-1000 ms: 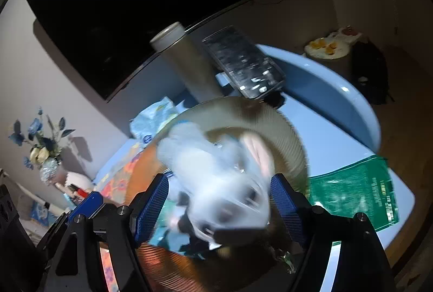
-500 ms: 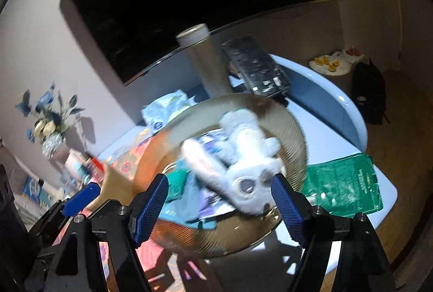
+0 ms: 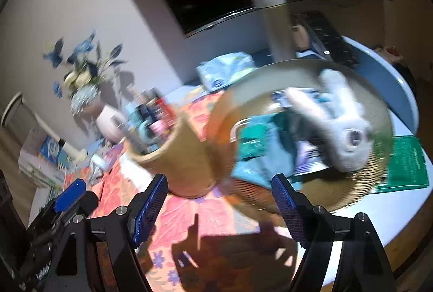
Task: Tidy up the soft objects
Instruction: 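Move both open tools back over the tablecloth, then grasp the white tape roll with the right tool while the left tool grasps the pink pouch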
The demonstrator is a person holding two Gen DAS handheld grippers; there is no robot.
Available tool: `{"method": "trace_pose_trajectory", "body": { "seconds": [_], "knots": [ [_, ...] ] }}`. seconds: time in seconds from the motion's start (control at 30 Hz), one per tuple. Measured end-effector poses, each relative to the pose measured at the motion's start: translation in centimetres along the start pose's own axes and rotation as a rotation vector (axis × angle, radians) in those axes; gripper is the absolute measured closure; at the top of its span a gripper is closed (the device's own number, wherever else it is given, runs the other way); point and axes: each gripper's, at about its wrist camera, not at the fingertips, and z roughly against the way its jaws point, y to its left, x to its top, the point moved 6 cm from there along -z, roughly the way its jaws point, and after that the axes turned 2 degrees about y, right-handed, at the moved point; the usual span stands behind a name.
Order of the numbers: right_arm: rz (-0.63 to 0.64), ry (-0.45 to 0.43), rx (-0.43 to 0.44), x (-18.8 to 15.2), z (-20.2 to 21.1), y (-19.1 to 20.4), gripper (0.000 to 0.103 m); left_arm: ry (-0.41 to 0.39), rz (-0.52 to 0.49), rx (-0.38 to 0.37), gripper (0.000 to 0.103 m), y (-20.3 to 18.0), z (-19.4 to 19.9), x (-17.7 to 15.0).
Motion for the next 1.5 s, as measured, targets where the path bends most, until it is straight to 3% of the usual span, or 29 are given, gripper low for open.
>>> {"method": "trace_pose_trajectory", "body": {
  "seconds": [0.17,0.43,0.7,1.07,1.5],
  "knots": [
    [0.071,0.035,0.014,-1.2,-1.5,3.8,0.025,-0.013,0.123,0.058,0.036,6.8,1.8,-1.4],
    [0.159,0.115,0.035,-3.4,-4.6,8.9,0.025,-0.034,0.224,0.149,0.036,14.5,4.2,-3.4],
    [0.260,0.179,0.035,-5.1,-7.9,13.7,0.025,0.041,0.298,0.248,0.036,20.7,3.2,-5.6],
    [0.445,0.191,0.072,-4.6,-12.9,22.2,0.025,0.115,0.348,0.252,0.036,25.1,-0.8,-6.5],
    [0.561,0.231,0.111,-3.2,-21.2,27.6,0.025,0.199,0.255,0.289,0.036,25.8,-5.4,-6.6]
  ]
}}
